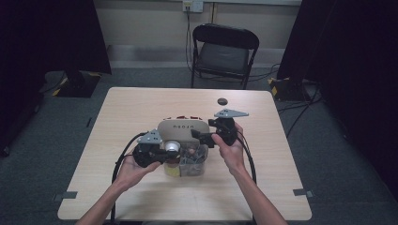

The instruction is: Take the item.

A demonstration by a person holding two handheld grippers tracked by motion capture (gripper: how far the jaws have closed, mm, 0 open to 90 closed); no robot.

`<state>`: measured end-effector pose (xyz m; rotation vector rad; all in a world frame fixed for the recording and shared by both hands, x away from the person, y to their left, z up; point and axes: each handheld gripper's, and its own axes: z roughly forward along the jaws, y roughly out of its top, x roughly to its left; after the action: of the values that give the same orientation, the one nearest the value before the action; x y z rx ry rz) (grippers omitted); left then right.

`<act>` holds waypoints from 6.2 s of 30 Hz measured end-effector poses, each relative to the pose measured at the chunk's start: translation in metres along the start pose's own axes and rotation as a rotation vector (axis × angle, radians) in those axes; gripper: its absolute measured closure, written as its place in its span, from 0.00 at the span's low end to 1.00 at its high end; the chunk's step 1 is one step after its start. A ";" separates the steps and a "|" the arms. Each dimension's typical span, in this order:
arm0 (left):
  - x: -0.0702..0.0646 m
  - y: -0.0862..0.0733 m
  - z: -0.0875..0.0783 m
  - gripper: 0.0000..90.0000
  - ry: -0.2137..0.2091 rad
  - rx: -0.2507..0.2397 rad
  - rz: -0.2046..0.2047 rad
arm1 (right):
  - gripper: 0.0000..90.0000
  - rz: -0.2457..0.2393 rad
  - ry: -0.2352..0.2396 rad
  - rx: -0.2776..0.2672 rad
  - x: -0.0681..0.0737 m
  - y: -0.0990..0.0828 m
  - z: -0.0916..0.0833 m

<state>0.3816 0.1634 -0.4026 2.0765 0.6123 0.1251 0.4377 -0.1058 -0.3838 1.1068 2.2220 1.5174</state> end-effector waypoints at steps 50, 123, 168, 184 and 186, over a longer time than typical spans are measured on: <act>0.015 -0.011 -0.014 0.49 0.125 -0.079 0.077 | 0.14 0.004 0.009 -0.001 -0.001 0.000 0.000; 0.012 -0.001 -0.007 0.69 0.100 -0.035 0.131 | 0.11 0.008 0.017 0.008 0.000 -0.001 0.005; 0.010 -0.001 -0.006 0.72 0.073 -0.083 0.076 | 0.09 0.013 0.015 0.010 -0.001 -0.002 0.007; 0.008 0.000 -0.008 0.72 0.065 -0.110 0.063 | 0.10 0.013 0.015 0.010 -0.001 -0.002 0.006; 0.007 0.000 -0.010 0.72 0.061 -0.117 0.056 | 0.10 0.012 0.015 0.010 -0.001 -0.002 0.005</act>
<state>0.3846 0.1741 -0.3985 1.9824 0.5710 0.2519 0.4405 -0.1031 -0.3882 1.1174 2.2397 1.5256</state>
